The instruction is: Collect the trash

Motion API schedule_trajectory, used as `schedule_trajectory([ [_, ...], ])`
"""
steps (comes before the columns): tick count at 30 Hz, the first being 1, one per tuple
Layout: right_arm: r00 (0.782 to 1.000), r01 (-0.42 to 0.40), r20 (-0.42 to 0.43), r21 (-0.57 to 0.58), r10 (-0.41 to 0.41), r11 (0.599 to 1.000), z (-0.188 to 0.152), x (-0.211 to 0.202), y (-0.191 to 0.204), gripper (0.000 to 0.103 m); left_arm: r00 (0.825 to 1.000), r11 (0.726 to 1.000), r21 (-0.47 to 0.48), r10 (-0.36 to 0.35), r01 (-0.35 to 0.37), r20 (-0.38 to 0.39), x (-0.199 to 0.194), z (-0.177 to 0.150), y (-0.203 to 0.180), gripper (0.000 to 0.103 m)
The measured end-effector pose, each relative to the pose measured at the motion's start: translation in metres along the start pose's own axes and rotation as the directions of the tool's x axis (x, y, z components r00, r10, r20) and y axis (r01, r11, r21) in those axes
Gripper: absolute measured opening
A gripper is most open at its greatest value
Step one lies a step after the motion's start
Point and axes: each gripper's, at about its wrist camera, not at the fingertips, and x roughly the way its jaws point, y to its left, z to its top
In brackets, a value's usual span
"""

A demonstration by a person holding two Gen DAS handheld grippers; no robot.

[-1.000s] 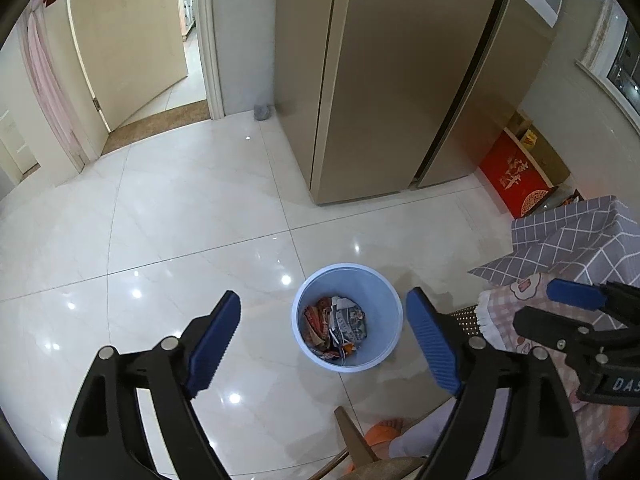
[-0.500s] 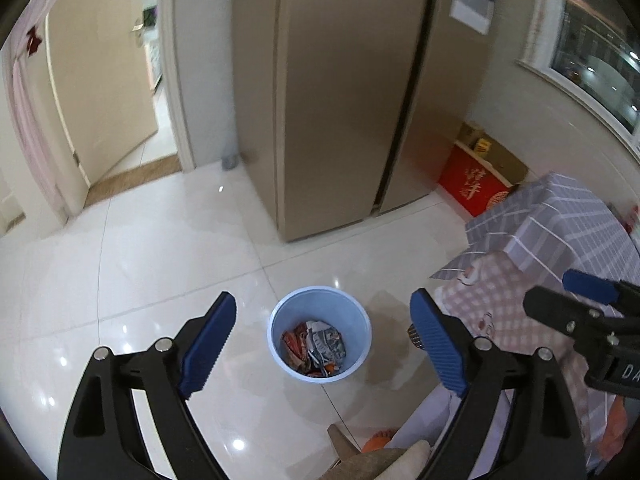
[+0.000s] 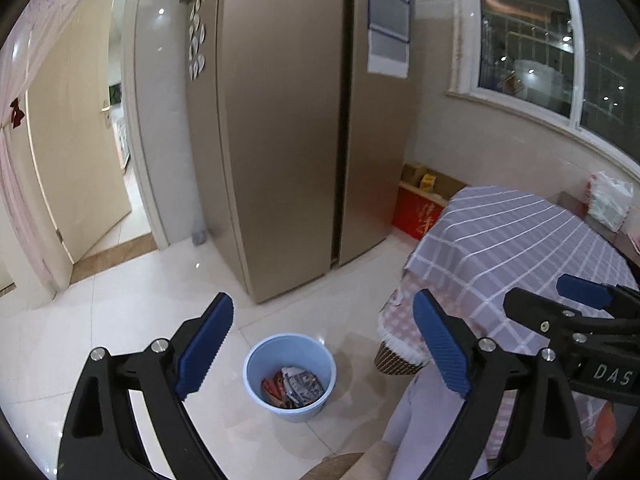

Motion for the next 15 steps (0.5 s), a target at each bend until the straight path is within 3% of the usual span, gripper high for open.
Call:
schedule_trajectory([
  [5,0.996,0.003,0.084,0.016,-0.004,1.0,-0.009,-0.045,-0.01,0.088,0.998,0.999,0.007,-0.034,0.034,0.06,-0.037,-0.001,-0.013,0.09],
  [15,0.981,-0.002,0.193,0.005,0.001,1.0,-0.033,-0.101,0.006,0.089,0.992,1.0,-0.018,-0.012,0.014,0.125,-0.099,-0.008,-0.01,0.09],
])
